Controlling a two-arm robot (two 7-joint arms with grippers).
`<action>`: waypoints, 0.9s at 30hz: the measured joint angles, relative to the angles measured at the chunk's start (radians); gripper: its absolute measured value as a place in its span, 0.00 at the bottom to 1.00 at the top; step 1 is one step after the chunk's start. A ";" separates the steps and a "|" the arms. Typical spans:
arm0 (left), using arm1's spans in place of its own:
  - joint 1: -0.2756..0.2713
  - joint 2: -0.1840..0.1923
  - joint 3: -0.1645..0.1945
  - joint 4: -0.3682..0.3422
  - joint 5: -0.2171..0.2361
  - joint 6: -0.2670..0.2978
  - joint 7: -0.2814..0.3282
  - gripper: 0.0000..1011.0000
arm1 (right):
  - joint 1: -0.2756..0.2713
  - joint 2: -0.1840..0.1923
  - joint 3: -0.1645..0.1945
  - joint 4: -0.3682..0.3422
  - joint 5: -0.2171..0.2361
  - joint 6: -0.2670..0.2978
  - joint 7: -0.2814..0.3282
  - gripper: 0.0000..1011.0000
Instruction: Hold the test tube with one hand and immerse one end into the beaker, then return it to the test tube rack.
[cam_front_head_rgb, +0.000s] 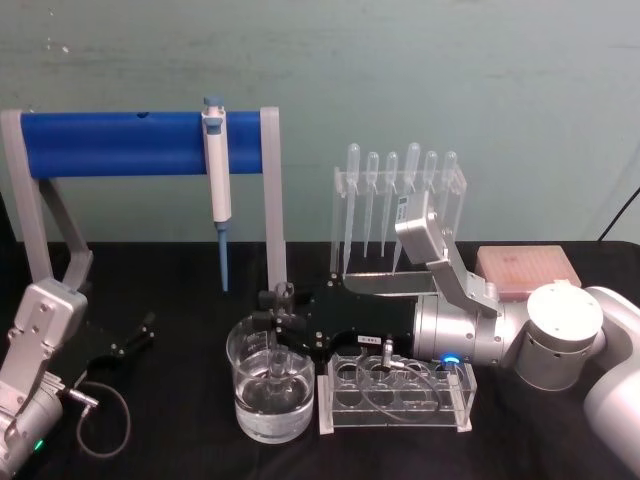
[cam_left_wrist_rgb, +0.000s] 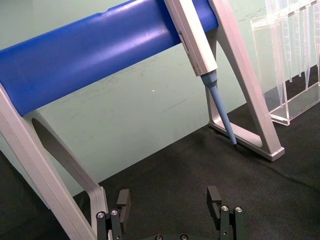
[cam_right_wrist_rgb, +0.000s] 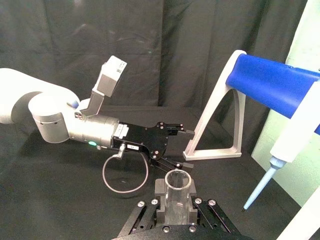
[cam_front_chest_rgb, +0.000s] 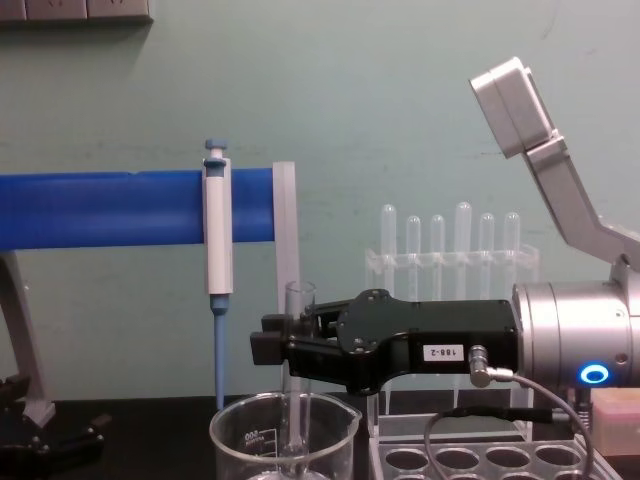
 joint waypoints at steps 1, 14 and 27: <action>0.000 0.000 0.000 0.000 0.000 0.000 0.000 0.99 | 0.000 0.000 0.000 0.000 0.000 0.000 0.000 0.22; 0.000 0.000 0.000 0.000 0.000 0.000 0.000 0.99 | 0.000 0.000 0.000 0.000 0.000 0.000 0.000 0.22; 0.000 0.000 0.000 0.000 0.000 0.000 0.000 0.99 | 0.000 0.000 0.000 0.000 0.000 0.000 0.000 0.22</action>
